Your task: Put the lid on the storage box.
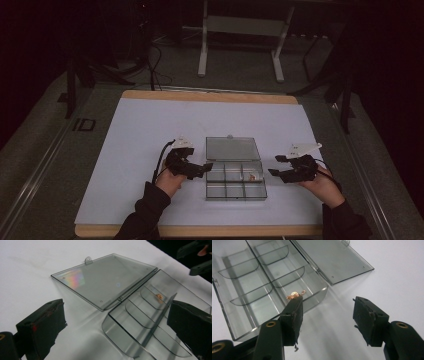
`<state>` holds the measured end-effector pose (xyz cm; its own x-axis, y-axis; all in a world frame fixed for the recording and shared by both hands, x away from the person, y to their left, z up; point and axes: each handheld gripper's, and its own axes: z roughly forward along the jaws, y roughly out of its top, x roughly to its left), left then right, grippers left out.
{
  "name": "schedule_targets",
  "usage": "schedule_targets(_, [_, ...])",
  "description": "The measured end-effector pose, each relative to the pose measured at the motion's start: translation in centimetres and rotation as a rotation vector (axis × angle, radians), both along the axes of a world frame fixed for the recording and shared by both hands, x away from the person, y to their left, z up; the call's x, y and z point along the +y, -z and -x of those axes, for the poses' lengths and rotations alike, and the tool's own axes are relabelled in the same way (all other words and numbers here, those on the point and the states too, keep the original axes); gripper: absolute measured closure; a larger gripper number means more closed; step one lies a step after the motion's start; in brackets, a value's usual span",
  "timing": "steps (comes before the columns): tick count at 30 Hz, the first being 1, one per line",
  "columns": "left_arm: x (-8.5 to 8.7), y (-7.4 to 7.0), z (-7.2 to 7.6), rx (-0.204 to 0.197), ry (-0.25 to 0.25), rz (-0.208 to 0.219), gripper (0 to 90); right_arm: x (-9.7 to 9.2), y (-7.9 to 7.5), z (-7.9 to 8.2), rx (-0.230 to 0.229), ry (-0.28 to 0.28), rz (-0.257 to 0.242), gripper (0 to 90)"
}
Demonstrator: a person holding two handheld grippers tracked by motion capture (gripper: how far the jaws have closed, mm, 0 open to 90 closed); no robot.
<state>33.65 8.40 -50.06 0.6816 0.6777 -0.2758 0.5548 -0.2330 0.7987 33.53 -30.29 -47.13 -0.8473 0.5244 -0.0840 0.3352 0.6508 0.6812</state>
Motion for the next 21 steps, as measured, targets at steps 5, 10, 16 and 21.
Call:
schedule_targets(5, [-0.3,-0.4,-1.0,0.004,-0.003,0.002,2.0,0.0,-0.2,-0.1,-0.017,0.001,-0.013,43.0])
schedule_targets(10, [-0.8,-1.0,-2.4,-0.004,-0.012,0.001,2.1,0.0,-0.5,-0.2,-0.025,0.013,-0.037,42.5])
schedule_targets(16, [-1.8,-1.2,-4.3,0.024,-0.014,0.0,2.1,0.1,-0.4,-0.1,-0.027,0.009,-0.026,42.2])
schedule_targets(21, [-2.5,-0.6,-5.3,0.065,-0.042,-0.003,5.8,0.2,-0.3,-0.1,-0.027,0.011,-0.021,41.9])
